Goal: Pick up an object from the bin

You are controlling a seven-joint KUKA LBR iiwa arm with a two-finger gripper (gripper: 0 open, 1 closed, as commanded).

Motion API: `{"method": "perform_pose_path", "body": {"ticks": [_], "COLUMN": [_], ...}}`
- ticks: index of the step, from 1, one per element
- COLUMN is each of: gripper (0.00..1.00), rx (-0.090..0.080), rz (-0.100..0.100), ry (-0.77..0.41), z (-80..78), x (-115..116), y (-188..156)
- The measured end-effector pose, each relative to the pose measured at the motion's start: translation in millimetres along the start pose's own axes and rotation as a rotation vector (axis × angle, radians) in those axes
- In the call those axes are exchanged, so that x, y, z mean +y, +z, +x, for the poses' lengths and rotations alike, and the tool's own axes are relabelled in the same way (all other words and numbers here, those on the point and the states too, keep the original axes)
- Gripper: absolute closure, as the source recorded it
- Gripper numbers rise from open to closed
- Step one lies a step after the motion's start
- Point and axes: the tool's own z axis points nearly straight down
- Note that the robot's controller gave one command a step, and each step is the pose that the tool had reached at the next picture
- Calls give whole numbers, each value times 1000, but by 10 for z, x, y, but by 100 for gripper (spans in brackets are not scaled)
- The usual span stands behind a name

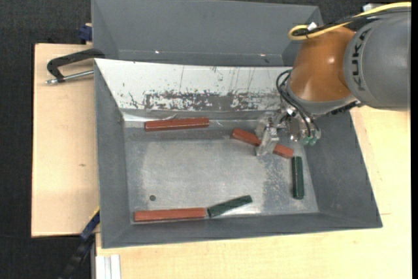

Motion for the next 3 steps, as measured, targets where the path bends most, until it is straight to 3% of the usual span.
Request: {"method": "perform_pose_path", "body": {"ticks": [1,2,3], "gripper": [100,100,100], "rx": [2,18,8], "rz": [5,3,1], "ry": [-16,-2,-73], "z": [393,381,248], "x": [269,434,739], "y": [9,32,-1543]}}
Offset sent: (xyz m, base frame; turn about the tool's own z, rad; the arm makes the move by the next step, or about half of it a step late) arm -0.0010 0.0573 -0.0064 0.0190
